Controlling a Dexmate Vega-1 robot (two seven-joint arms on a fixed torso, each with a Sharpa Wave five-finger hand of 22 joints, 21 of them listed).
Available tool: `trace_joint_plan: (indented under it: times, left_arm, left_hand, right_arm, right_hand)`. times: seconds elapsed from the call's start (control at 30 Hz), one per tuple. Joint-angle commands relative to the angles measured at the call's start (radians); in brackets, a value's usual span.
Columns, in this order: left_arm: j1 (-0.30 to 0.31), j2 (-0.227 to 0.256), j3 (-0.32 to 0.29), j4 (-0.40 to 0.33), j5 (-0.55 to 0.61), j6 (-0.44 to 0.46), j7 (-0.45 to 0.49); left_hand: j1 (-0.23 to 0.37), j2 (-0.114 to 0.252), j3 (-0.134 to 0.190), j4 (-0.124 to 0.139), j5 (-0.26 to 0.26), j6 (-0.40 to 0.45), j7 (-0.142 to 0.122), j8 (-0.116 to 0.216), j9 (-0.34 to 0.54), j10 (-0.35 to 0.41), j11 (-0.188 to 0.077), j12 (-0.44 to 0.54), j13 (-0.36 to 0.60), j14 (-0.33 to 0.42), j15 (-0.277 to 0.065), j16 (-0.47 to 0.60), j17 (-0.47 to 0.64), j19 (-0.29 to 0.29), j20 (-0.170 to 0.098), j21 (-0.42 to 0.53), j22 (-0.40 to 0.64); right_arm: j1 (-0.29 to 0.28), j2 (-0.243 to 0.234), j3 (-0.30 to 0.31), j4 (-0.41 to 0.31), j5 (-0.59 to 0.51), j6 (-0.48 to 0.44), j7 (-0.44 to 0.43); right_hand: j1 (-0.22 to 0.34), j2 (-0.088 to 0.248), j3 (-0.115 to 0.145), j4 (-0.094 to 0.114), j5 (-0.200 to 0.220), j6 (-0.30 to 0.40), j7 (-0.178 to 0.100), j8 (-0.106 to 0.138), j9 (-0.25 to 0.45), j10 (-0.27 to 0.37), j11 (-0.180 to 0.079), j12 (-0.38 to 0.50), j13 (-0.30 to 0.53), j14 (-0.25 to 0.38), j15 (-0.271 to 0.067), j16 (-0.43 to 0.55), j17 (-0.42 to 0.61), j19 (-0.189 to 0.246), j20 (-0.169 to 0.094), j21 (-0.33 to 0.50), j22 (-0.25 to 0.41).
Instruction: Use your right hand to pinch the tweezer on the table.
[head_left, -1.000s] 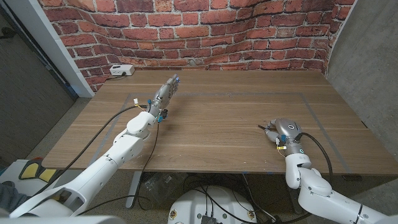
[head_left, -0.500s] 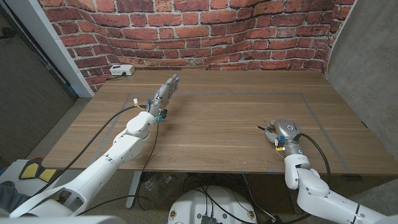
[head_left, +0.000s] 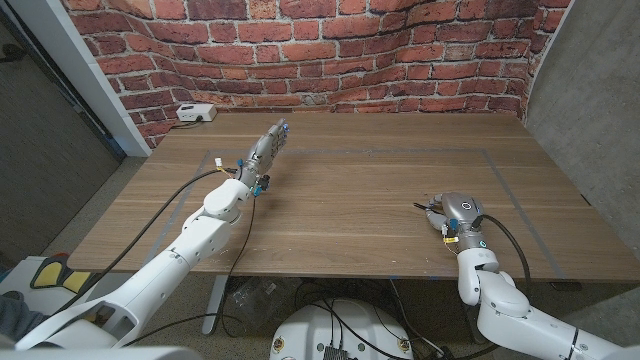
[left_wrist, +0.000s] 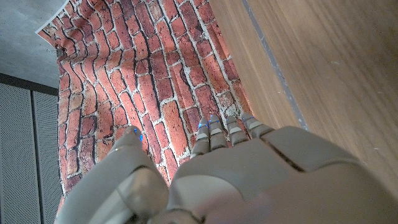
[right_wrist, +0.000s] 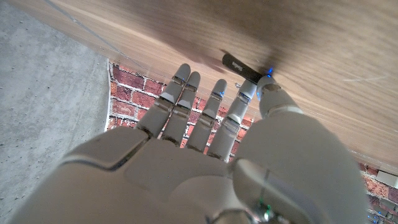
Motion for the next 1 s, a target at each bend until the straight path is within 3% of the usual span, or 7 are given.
trace_joint_plan:
  times: [0.03, 0.37, 0.67, 0.77, 0.8, 0.9, 1.0]
  left_arm:
    - [-0.001, 0.001, 0.002, -0.005, -0.002, 0.011, -0.001]
    - [-0.001, 0.006, 0.002, -0.012, -0.003, 0.021, 0.0]
    - [0.003, 0.01, -0.001, -0.011, -0.008, 0.025, -0.003]
    - [0.005, 0.012, -0.002, -0.011, -0.008, 0.024, -0.002]
    - [0.006, 0.013, -0.003, -0.012, -0.009, 0.025, -0.001]
    - [0.009, 0.015, -0.006, -0.013, -0.011, 0.024, -0.001]
    - [0.01, 0.016, -0.007, -0.012, -0.011, 0.021, -0.001]
  left_hand:
    - [0.006, 0.002, -0.004, -0.002, -0.001, 0.005, -0.001, -0.001, 0.003, 0.0, -0.003, -0.001, 0.003, 0.005, 0.001, -0.001, 0.003, -0.001, 0.004, 0.001, 0.006]
    - [0.007, 0.004, -0.004, -0.002, -0.001, 0.007, -0.001, -0.001, 0.003, 0.001, -0.001, 0.0, 0.003, 0.005, 0.0, -0.002, 0.003, -0.001, 0.004, 0.002, 0.006]
    - [0.008, 0.006, -0.004, -0.003, -0.001, 0.009, -0.002, 0.0, 0.003, 0.002, 0.0, 0.0, 0.003, 0.006, 0.001, -0.001, 0.003, -0.001, 0.004, 0.002, 0.006]
    - [0.008, 0.007, -0.004, -0.003, -0.001, 0.012, 0.0, 0.001, 0.003, 0.004, 0.001, 0.0, 0.003, 0.009, 0.001, 0.0, 0.003, -0.001, 0.004, 0.002, 0.006]
    - [0.009, 0.007, -0.004, -0.003, -0.001, 0.013, 0.001, 0.001, 0.003, 0.004, 0.001, 0.001, 0.003, 0.009, 0.001, 0.0, 0.003, -0.001, 0.004, 0.002, 0.006]
    - [0.009, 0.008, -0.004, -0.003, -0.001, 0.013, 0.001, 0.001, 0.003, 0.005, 0.0, 0.001, 0.003, 0.009, 0.001, 0.0, 0.003, -0.001, 0.003, 0.002, 0.006]
    - [0.009, 0.008, -0.004, -0.003, -0.001, 0.014, 0.001, 0.001, 0.003, 0.005, 0.002, 0.001, 0.003, 0.009, 0.0, -0.001, 0.003, -0.001, 0.003, 0.002, 0.006]
  right_arm:
    - [-0.01, -0.016, 0.009, -0.033, -0.01, -0.013, -0.002]
    - [-0.018, -0.018, 0.024, -0.056, -0.006, -0.02, -0.002]
    - [-0.059, 0.003, 0.087, -0.088, 0.023, 0.025, -0.095]
    - [-0.08, 0.02, 0.121, -0.096, 0.052, 0.062, -0.137]
    - [-0.086, 0.028, 0.132, -0.097, 0.062, 0.075, -0.151]
    - [-0.098, 0.043, 0.158, -0.103, 0.089, 0.106, -0.176]
    - [-0.102, 0.069, 0.185, -0.106, 0.128, 0.128, -0.182]
  right_hand:
    - [-0.017, -0.005, -0.01, 0.003, -0.002, -0.037, 0.0, -0.019, 0.001, -0.013, 0.008, -0.007, 0.004, -0.013, -0.04, 0.001, 0.004, -0.015, 0.005, -0.006, 0.003]
    - [-0.047, -0.016, -0.022, 0.009, 0.003, -0.14, 0.004, -0.061, 0.007, -0.055, 0.014, -0.02, 0.007, -0.045, -0.025, 0.0, 0.005, -0.042, 0.018, -0.018, 0.003]
    - [-0.059, -0.02, -0.027, 0.012, 0.004, -0.169, 0.011, -0.07, 0.01, -0.059, 0.019, -0.019, 0.009, -0.052, -0.019, 0.002, 0.005, -0.049, 0.023, -0.021, 0.003]
    - [-0.088, -0.015, -0.037, 0.027, 0.003, -0.157, 0.016, -0.064, 0.012, -0.054, 0.021, -0.014, 0.009, -0.05, -0.02, 0.006, 0.007, -0.047, 0.021, -0.021, 0.003]
    - [-0.111, -0.001, -0.043, 0.043, 0.003, -0.156, 0.018, -0.063, 0.013, -0.05, 0.022, -0.011, 0.01, -0.05, -0.02, 0.009, 0.009, -0.046, 0.02, -0.02, 0.003]
    - [-0.124, 0.0, -0.048, 0.049, 0.002, -0.151, 0.023, -0.06, 0.014, -0.042, 0.024, -0.007, 0.01, -0.045, -0.019, 0.012, 0.01, -0.041, 0.02, -0.018, 0.003]
    - [-0.154, 0.017, -0.056, 0.068, 0.0, -0.142, 0.033, -0.057, 0.015, -0.034, 0.026, -0.003, 0.011, -0.039, -0.017, 0.016, 0.012, -0.036, 0.02, -0.016, 0.004]
